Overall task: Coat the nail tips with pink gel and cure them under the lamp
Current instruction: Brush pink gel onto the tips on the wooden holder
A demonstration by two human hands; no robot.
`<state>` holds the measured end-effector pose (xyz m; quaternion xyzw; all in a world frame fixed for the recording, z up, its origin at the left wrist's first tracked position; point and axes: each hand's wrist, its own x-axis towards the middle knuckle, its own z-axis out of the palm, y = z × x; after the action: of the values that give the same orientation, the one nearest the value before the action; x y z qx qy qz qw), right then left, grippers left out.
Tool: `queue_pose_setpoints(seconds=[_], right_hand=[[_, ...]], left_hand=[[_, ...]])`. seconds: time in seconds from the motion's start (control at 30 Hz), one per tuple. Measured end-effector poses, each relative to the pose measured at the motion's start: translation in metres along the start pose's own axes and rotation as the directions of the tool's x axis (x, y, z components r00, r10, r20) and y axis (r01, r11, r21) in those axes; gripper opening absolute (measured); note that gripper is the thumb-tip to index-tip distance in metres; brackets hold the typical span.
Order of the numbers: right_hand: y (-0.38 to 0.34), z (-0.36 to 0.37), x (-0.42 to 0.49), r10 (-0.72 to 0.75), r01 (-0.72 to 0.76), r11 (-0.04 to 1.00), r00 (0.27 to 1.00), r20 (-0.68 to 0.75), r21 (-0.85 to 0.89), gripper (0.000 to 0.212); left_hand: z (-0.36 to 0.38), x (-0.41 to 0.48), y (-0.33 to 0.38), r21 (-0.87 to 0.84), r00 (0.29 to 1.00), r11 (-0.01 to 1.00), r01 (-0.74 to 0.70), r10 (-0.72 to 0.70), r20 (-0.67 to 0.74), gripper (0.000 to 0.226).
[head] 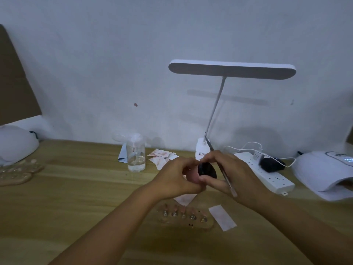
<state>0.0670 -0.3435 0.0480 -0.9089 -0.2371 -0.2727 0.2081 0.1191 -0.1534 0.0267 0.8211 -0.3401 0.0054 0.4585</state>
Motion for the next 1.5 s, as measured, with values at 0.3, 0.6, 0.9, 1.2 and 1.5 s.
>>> queue_pose_setpoints(seconds=[0.3,0.6,0.9,1.2,1.5], right_hand=[[-0.009,0.008,0.013,0.172,-0.181,0.964,0.983,-0.060,-0.194,0.048],[-0.013,0.007,0.024,0.178,-0.164,0.980,0.976,0.126,-0.118,0.060],[-0.018,0.014,0.031,0.474,-0.446,0.843,0.881,0.020,-0.301,0.074],[0.022,0.014,-0.026,0.112,0.026,0.917,0.941,0.320,-0.397,0.022],[0.017,0.082,0.040,-0.094,0.354,0.818,0.860,0.502,-0.453,0.051]], left_hand=[[0.008,-0.007,-0.002,-0.034,0.993,0.999,0.005,-0.009,-0.115,0.041],[-0.022,-0.002,-0.004,-0.183,0.985,0.968,0.170,-0.161,0.060,0.029],[-0.007,0.000,-0.004,0.076,0.988,0.996,0.057,-0.045,-0.147,0.051],[-0.029,-0.028,-0.067,-0.089,0.866,0.898,0.430,-0.439,-0.240,0.042],[-0.020,-0.054,-0.080,0.107,0.833,0.913,0.394,-0.306,-0.460,0.051]])
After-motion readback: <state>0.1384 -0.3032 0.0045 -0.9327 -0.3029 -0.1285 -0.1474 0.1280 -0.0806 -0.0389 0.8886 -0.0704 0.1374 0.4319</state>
